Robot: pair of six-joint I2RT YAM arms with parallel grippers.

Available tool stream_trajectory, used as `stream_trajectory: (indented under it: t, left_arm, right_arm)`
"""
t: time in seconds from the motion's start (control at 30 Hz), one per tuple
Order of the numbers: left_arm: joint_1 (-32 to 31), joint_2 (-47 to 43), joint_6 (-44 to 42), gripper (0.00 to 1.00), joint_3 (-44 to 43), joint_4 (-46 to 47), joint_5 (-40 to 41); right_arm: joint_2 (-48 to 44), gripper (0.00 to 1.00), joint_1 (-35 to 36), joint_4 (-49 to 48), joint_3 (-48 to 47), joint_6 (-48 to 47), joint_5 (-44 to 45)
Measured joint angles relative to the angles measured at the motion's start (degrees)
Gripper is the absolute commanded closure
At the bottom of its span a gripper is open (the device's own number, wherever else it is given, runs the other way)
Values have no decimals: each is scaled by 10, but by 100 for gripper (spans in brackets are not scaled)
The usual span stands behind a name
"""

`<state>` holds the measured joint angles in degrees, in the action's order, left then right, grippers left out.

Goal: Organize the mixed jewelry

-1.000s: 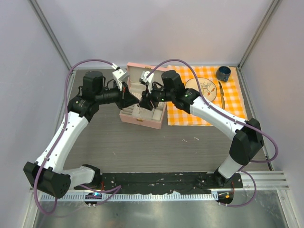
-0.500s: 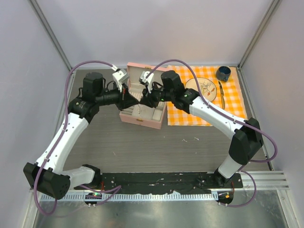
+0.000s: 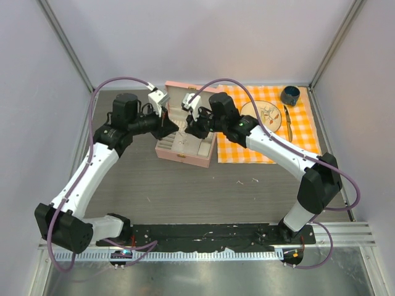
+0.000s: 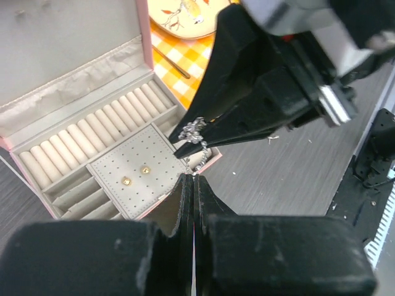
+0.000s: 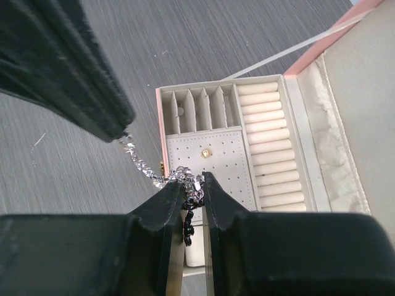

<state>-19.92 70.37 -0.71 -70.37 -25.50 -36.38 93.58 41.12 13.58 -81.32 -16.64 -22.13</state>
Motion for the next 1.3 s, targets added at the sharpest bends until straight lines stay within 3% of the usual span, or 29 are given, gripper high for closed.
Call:
stream_trajectory:
  t: [0.5,1.3]
  left_arm:
    - [-3,113,-3,100,-27,66,63]
    - [-4,302,-27,100,-193,129,120]
  right_arm:
    - [26,98,-12,18,-43,-8,95]
    - [171,99,-79,22,-190,-13,182]
